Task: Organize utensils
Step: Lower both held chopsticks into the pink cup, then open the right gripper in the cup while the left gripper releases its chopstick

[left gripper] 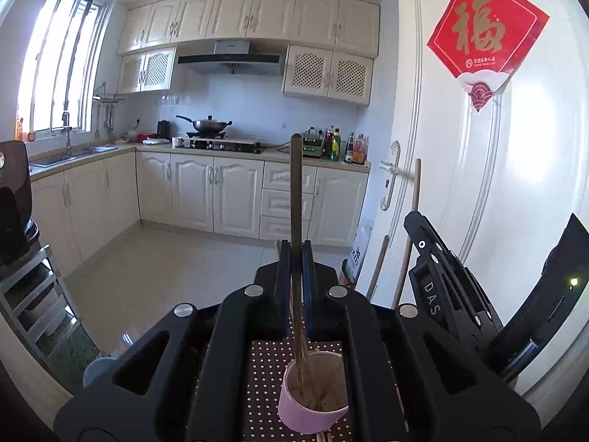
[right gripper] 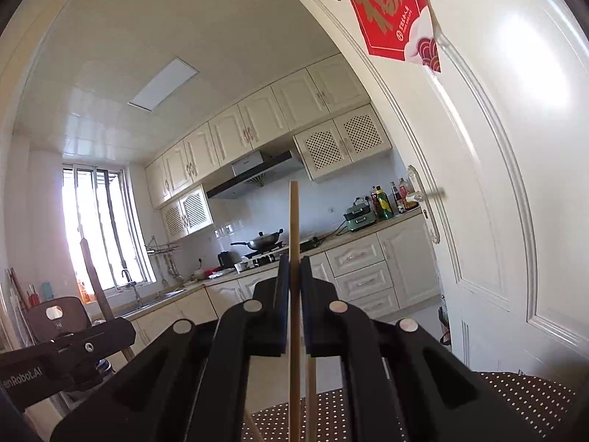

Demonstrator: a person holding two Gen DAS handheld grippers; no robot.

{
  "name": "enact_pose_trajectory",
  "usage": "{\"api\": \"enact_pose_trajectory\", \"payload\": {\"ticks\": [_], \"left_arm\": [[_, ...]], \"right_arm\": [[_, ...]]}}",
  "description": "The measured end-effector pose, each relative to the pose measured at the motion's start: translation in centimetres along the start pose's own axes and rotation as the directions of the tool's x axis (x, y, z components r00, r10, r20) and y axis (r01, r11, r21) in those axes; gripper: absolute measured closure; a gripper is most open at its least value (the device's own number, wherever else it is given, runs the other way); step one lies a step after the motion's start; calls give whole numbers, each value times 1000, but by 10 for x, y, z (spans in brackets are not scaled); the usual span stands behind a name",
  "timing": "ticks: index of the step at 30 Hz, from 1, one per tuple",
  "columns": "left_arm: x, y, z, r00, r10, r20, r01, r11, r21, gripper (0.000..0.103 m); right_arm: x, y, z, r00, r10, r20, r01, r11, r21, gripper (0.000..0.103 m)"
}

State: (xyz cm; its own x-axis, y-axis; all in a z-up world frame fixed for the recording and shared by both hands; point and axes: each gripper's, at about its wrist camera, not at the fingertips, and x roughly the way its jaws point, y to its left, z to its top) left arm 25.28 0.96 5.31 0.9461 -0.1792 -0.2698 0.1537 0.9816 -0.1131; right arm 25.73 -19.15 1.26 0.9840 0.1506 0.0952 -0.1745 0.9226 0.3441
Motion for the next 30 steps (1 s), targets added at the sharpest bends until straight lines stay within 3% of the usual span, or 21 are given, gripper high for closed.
{"api": "enact_pose_trajectory", "payload": {"ticks": [13,22,26,30], "left_arm": [[35,16,-27,997,-14,-79,11,999,-43,97],[42,20,-37,989,-35,-141,31,999,-32,95],[39,21,-38,988,-33,-152,28,999,-32,95],[35,20,-43,984,-41,-171,37,999,-26,95]], "right_arm": [[12,-3,-24,990,-40,-134,37,999,-28,98],[5,-8,-26,976,-30,-216,24,999,-33,92],[-4,-10,-20,974,-35,-225,28,999,-37,71],[-15,-13,-14,971,-43,-233,32,998,-50,59]]}}
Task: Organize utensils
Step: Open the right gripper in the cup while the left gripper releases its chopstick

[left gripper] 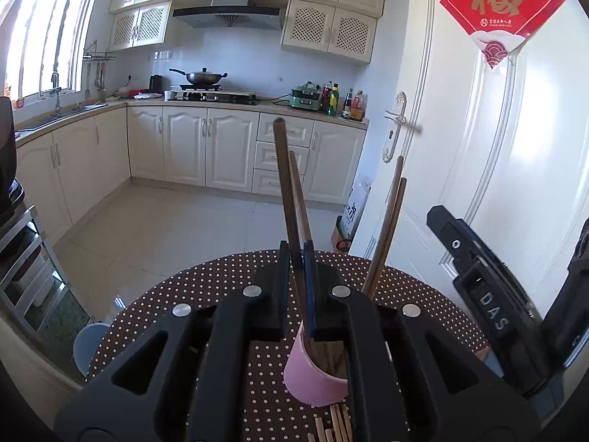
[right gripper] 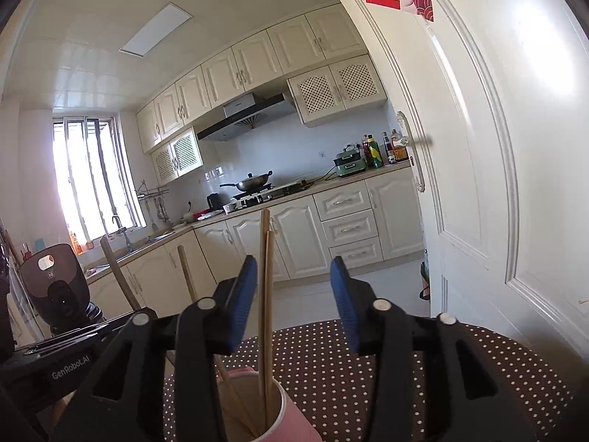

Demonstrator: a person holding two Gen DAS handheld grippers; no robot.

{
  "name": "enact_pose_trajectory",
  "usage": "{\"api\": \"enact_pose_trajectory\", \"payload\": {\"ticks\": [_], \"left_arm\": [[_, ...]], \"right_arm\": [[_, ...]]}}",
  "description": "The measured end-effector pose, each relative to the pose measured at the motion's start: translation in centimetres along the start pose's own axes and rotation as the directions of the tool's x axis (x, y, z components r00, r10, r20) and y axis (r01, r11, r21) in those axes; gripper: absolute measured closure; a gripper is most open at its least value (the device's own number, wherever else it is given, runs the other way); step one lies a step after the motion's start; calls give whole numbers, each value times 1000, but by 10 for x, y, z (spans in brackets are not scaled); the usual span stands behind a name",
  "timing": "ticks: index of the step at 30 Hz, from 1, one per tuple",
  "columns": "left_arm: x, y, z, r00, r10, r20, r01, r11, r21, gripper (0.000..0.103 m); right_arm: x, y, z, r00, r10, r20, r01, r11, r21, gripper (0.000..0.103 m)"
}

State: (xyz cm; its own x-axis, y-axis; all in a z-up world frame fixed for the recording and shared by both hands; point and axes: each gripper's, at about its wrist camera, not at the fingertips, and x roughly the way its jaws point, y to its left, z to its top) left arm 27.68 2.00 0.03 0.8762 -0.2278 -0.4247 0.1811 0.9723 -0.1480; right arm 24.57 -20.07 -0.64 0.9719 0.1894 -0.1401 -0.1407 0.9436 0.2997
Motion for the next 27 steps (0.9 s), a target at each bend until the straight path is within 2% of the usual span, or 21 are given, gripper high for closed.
{"api": "enact_pose_trajectory", "payload": {"ticks": [4,5,7,8,9,27], "left_arm": [[-3,-1,-5,1000,13,-12,-13,1000,-1,91],[-4,-2,-7,1000,18,-16,-17,1000,3,86],[-6,-4,-10,999,41,-15,-41,999,17,73],[-8,-5,-12,999,38,-9,-38,999,21,57],[-10,-5,-13,999,33,-5,-33,999,19,51],[-38,-2,-36,998,49,-34,-49,999,-2,50]], "right_arm": [[-12,-1,2,1000,-1,-14,0,1000,-23,51],[-12,-1,2,1000,-1,-20,0,1000,-30,48],[-16,-1,1,999,-2,-42,0,999,-50,46],[-18,-2,0,999,-4,-47,1,999,-53,45],[-20,-2,0,999,-3,-53,0,998,-56,45],[-53,-4,-10,992,-22,-120,10,995,-97,37]]}}
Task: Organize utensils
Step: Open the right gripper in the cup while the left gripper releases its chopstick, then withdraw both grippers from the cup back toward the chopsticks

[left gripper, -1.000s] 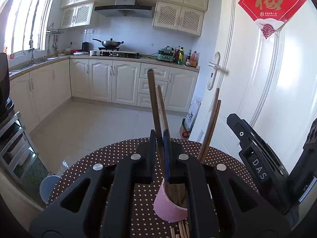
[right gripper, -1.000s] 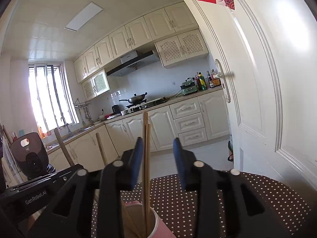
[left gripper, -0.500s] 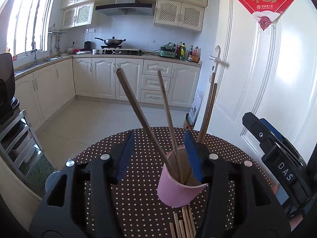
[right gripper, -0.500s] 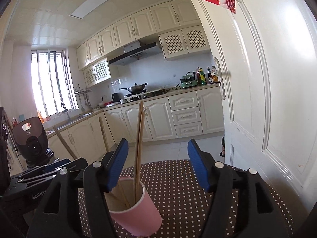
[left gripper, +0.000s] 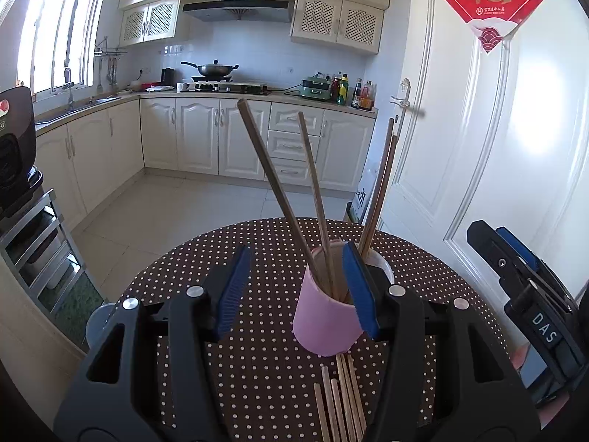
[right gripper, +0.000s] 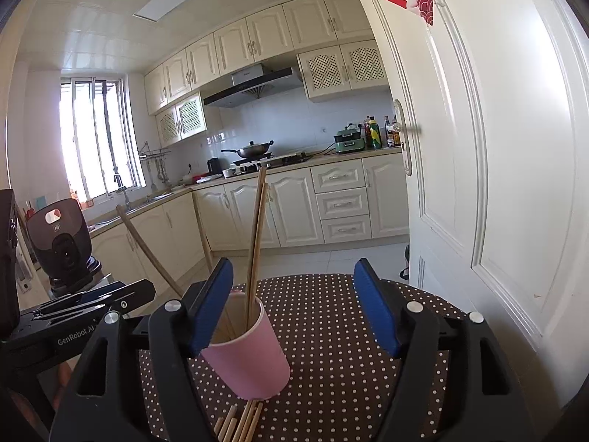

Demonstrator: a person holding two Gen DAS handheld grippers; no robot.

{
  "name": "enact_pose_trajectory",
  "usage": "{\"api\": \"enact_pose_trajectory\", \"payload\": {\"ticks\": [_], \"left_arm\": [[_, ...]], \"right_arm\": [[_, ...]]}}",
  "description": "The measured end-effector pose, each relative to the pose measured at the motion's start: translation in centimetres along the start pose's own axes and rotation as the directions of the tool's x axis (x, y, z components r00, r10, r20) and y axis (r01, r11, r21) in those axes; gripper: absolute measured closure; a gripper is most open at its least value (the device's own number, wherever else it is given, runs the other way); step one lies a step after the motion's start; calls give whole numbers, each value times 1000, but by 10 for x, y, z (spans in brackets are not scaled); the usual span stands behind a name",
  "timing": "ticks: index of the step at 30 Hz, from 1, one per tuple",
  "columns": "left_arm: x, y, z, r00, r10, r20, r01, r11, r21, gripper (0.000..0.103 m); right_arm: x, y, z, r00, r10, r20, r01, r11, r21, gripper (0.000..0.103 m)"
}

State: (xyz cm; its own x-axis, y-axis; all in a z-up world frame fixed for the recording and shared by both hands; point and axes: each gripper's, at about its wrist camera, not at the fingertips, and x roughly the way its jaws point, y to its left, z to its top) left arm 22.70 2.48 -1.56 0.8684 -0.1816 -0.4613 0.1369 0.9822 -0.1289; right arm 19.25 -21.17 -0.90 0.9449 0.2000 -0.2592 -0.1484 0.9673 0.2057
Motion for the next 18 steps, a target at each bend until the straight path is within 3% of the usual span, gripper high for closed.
{"api": "enact_pose_trajectory", "payload": {"ticks": [9,18], "left_arm": [[-15,7,-17,1000,3,-25,-4,1000,-6,46],[-12,12,-46,994,12,-105,-14,1000,-18,44]], "right_arm": [[-13,2,-12,997,-14,-82,12,1000,-28,31],[-12,9,-34,975,-41,-217,25,997,-73,29]]}}
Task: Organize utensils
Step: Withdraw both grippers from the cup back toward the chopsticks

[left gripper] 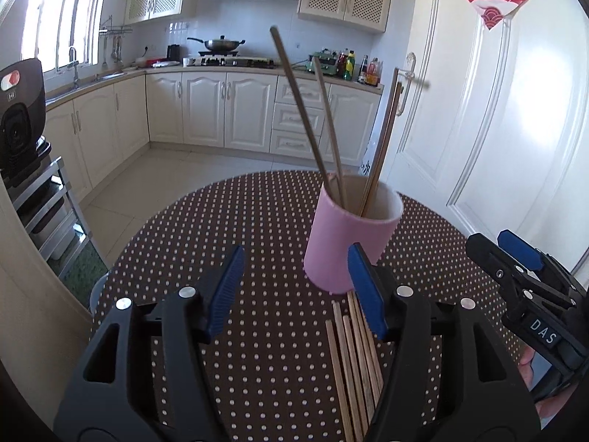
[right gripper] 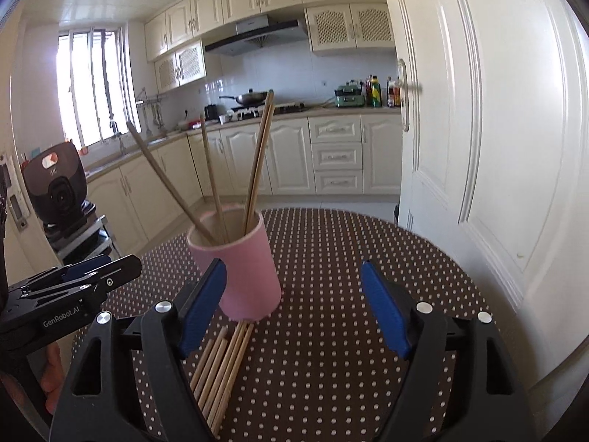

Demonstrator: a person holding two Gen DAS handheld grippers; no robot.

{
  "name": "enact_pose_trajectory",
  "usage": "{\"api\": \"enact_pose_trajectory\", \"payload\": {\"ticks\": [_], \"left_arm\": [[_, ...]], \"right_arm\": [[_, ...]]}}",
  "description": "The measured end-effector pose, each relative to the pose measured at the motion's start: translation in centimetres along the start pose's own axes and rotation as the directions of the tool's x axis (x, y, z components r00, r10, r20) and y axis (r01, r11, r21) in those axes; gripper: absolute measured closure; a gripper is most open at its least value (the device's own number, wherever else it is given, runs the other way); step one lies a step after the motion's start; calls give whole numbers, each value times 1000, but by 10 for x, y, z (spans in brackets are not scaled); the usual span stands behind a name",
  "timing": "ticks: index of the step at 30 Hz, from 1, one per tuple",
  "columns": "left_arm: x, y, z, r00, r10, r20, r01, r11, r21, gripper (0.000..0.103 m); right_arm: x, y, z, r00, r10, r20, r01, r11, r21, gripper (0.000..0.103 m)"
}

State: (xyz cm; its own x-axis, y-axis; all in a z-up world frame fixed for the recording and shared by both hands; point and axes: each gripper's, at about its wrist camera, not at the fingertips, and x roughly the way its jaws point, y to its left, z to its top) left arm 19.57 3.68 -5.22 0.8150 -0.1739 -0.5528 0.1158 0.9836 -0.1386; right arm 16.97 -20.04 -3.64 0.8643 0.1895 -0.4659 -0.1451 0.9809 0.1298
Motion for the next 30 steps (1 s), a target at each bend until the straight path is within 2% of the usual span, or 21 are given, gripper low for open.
{"api": "enact_pose_trajectory", "payload": {"ticks": [12,18,30], "left_arm": [[12,14,-35,993,25,-119,-27,1000,-16,41],[13,17,-51,986,18,-165,-19,1000,-7,40],[10,24,-74,975,22,-221,-24,1000,-3,32]], "right_arm": [[12,5,-30,988,10,-156,-12,1000,-15,15],[24,8,-49,968,-12,-250,5,1000,-29,10],[38,23,-76,927,-59,-371,26,995,-93,9]]}}
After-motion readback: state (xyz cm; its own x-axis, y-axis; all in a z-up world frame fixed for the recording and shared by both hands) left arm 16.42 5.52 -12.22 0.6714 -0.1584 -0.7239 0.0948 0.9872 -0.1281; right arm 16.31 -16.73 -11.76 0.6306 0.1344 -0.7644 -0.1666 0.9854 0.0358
